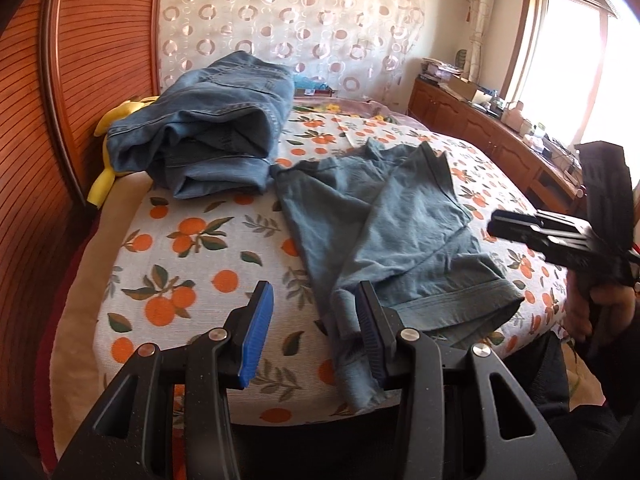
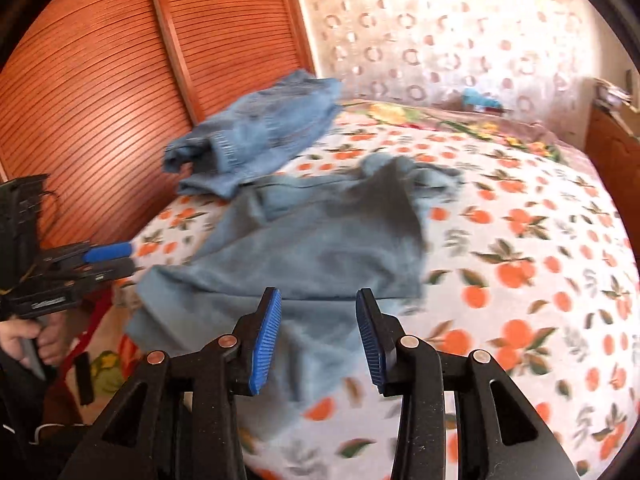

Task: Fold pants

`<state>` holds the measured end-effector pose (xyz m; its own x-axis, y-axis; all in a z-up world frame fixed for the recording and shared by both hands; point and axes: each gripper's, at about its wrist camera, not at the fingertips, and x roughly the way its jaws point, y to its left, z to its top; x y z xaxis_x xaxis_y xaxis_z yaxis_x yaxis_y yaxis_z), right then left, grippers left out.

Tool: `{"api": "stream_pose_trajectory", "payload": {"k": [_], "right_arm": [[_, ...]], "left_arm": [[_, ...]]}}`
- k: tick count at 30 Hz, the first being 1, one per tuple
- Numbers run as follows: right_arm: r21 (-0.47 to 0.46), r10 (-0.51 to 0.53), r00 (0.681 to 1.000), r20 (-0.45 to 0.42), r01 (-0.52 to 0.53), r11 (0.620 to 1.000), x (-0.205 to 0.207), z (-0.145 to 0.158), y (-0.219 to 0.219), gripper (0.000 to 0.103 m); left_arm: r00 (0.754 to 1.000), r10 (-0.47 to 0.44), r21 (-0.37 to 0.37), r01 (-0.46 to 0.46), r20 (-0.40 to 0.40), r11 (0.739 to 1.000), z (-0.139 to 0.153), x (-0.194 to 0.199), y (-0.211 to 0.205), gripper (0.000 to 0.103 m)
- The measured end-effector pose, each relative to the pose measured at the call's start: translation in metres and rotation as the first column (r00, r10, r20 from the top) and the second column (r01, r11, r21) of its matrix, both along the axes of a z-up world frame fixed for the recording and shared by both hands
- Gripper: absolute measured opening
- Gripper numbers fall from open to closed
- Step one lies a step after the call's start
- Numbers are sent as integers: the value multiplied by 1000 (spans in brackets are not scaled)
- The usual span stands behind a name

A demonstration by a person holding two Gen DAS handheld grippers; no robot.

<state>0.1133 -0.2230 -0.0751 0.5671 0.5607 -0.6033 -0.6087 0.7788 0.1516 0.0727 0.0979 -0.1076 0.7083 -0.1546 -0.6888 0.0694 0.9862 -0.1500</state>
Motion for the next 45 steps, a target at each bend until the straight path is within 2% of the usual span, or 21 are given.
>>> {"api": "stream_pose_trajectory", "payload": {"k": [5, 10, 12, 16, 22, 25, 26, 29, 34, 39, 42, 45], "right_arm": [[-19, -57, 998, 7, 57, 998, 16, -1, -12, 40], [-33, -71, 997, -28, 70, 997, 38, -11, -6, 40], [-39, -65, 997, -51, 63, 997, 45, -15, -1, 40], [-45, -60, 993, -99, 56, 997, 57, -24, 5, 40], [-76, -49, 994, -99, 42, 996, 63, -30, 9, 40], [-79, -40, 995, -93, 32, 996, 63, -31, 8, 17], [-78, -41, 995, -87, 34, 996, 62, -30, 7, 13], [-44, -34, 997, -63, 32, 999, 59, -23, 2, 8], [4, -51, 999, 0, 51, 999, 53, 2, -9, 8], [45, -57, 995, 81, 54, 998, 54, 40, -13, 8], [58, -20, 991, 130, 13, 998, 58, 62, -2, 8], [48, 37, 989, 146, -44, 998, 62, 70, 18, 8]], "left_arm": [[999, -33, 1, 33, -6, 999, -3, 0, -10, 44], [997, -71, -9, 71, -3, 997, -6, -3, -14, 44], [997, -76, -8, 76, -2, 997, -7, -3, -15, 37], [997, -75, -6, 74, -4, 997, -9, -3, -12, 29], [997, -67, -13, 66, -46, 998, -23, 3, -9, 21], [996, -70, -23, 69, -49, 997, -26, 2, -9, 18], [996, -74, -25, 73, -46, 997, -26, 2, -10, 15], [995, -96, -20, 96, -36, 995, -23, 0, -14, 8], [991, -133, -36, 133, -2, 990, -10, -7, -21, 6], [985, -174, -58, 174, 16, 983, -1, -24, -32, 6], [983, -184, -94, 185, 19, 978, 0, -38, -31, 6], [981, -192, -99, 193, 20, 976, 0, -45, -30, 5]]}}
